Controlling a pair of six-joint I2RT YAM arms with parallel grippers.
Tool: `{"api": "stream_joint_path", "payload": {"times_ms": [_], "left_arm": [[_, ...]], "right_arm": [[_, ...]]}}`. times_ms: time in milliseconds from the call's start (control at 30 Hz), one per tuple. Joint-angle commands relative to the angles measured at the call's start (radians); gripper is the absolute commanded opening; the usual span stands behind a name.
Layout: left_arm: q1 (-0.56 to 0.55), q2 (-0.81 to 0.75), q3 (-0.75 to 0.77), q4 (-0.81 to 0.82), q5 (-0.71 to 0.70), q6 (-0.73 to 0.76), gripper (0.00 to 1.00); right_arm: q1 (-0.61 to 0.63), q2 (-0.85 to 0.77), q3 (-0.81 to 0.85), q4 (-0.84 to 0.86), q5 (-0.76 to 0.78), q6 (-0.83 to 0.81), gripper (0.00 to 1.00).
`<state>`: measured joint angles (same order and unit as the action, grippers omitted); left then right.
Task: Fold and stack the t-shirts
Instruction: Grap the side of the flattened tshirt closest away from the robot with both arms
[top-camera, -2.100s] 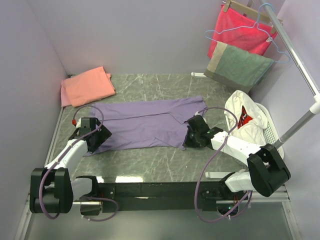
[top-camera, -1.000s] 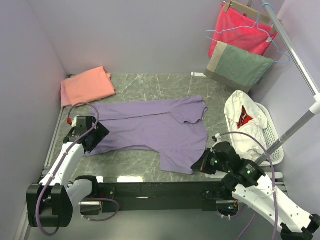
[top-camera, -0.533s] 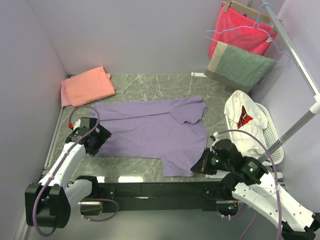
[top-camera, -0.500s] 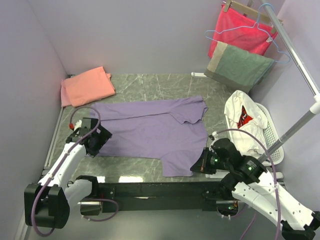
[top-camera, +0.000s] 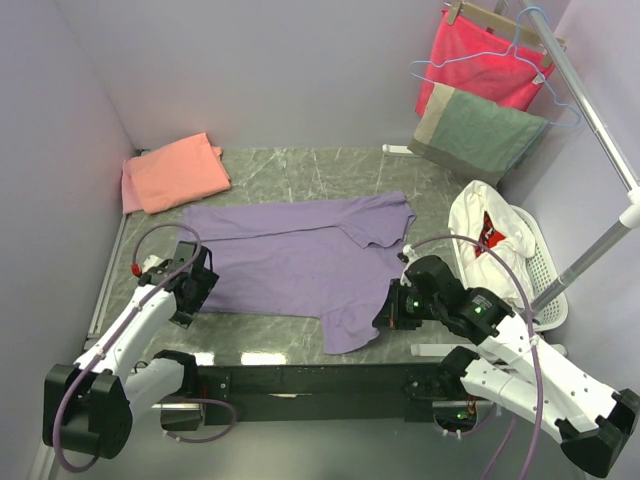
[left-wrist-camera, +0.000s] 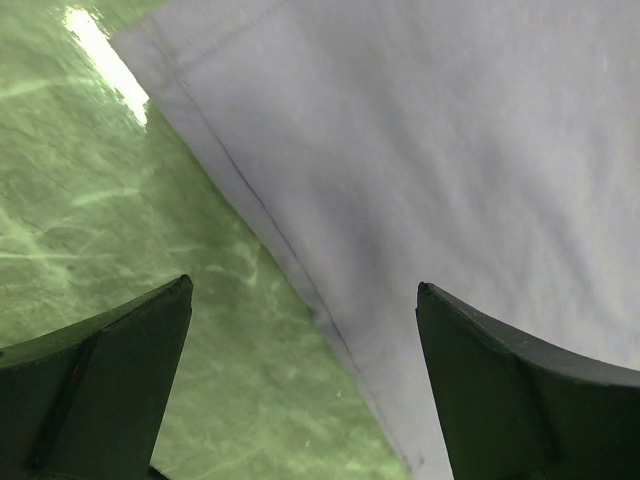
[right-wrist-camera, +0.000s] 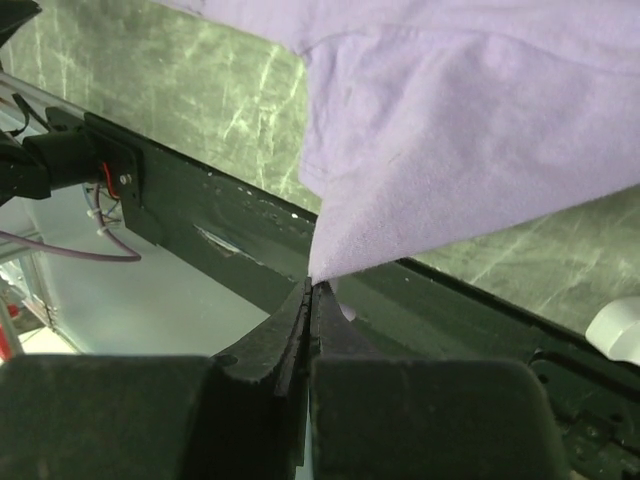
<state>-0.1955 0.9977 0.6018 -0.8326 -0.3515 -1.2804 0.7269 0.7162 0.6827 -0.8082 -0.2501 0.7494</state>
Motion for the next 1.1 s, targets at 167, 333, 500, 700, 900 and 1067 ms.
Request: {"api": "stream_joint_path", "payload": {"times_ms": [167,333,500,700,900,1067], "left_arm": [[-0.002,0.067,-0.054,0.07,-0.112,-0.082,0.99],[-0.004,0.038,-0.114,0.107,-0.141,-0.105,0.74],[-0.002,0.018,-0.151,0.142,-0.149,-0.111,0.29],[-0.002,0.062,-0.14,0.158,-0.168,-0.115,0.01],[-0.002,0.065,-0.117,0.124,-0.195,-0.115,0.45],[-0.002,0.025,-0.14,0.125,-0.185,-0.111,0.66]], "right_arm": [[-0.012,0.017,0.084,0.006,0.055,-0.056,0.0],[-0.017,0.029,0.106,-0.012,0.074,-0.059,0.0],[-0.017,0.037,0.113,-0.017,0.08,-0.058,0.0],[-0.018,0.042,0.133,-0.043,0.12,-0.053,0.0],[-0.02,0.043,0.152,-0.059,0.137,-0.053,0.0],[-0.021,0.054,0.152,-0.056,0.14,-0.059,0.0]]}}
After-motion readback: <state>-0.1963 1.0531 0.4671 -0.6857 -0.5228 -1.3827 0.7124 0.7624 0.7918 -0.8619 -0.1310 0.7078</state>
